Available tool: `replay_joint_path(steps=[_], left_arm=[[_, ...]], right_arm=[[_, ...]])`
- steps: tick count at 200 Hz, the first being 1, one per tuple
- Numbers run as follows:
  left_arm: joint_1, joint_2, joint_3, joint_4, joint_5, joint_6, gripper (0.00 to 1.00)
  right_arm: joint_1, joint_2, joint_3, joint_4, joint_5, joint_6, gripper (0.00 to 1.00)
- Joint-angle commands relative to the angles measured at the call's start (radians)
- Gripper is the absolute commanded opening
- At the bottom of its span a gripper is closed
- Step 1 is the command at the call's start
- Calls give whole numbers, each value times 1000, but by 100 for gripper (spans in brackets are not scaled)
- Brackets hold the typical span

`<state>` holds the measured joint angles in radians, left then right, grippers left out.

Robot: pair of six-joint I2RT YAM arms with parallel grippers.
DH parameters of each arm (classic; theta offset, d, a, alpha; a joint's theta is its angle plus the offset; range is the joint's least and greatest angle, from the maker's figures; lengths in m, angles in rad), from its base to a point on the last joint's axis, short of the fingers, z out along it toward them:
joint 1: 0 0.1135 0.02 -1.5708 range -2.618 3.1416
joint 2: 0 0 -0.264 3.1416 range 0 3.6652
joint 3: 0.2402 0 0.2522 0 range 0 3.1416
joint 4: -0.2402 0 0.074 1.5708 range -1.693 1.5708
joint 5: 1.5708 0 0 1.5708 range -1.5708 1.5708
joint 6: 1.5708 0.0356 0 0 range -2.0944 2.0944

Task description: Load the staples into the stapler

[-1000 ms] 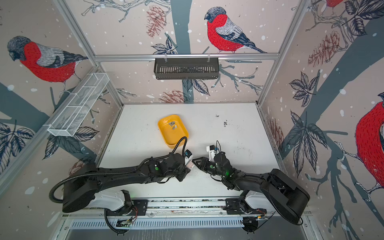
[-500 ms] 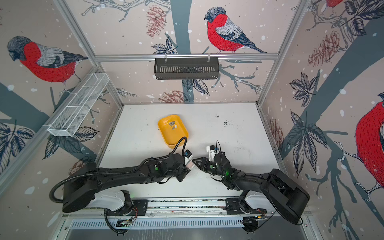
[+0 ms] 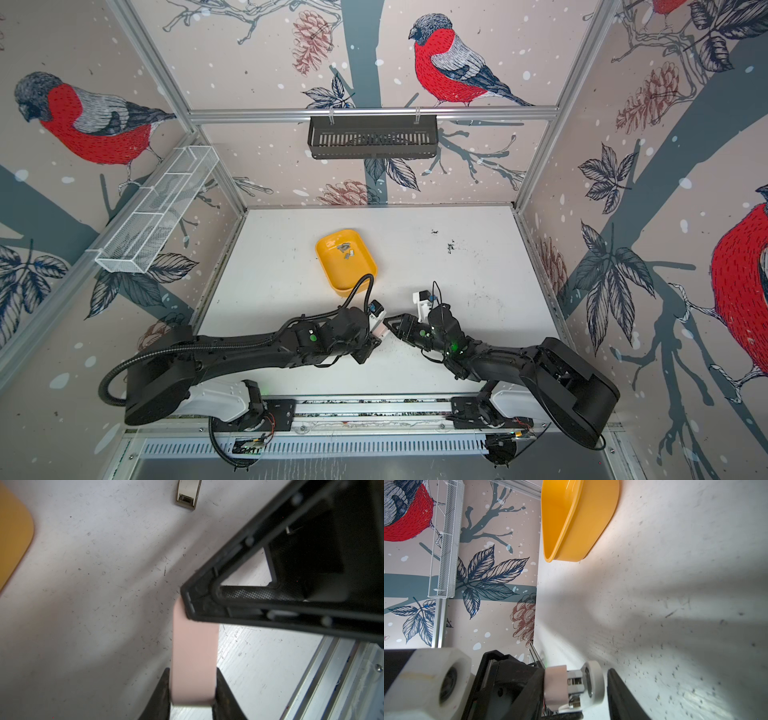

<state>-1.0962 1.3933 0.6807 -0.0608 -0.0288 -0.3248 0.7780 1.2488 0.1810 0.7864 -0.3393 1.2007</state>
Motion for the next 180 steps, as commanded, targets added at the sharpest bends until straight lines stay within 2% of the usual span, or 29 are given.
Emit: replay_joint_path(steps=[1, 49, 120, 146, 180], left_arm=[[-2, -4, -2, 33, -5, -1, 19], [-2, -9, -2, 37, 0, -3, 19], [-2, -8, -6, 38, -2, -3, 19], [-2, -8, -6, 37, -3, -3, 19], [-2, -11, -7, 36, -3, -5, 19]], right_arm=[[1, 0, 5, 34, -3, -4, 51], [6, 33, 15, 45, -5, -3, 51], [9, 39, 14, 47, -3, -1, 38], [9, 38, 14, 46, -4, -1, 40], [9, 34, 12, 45, -4, 0, 49]])
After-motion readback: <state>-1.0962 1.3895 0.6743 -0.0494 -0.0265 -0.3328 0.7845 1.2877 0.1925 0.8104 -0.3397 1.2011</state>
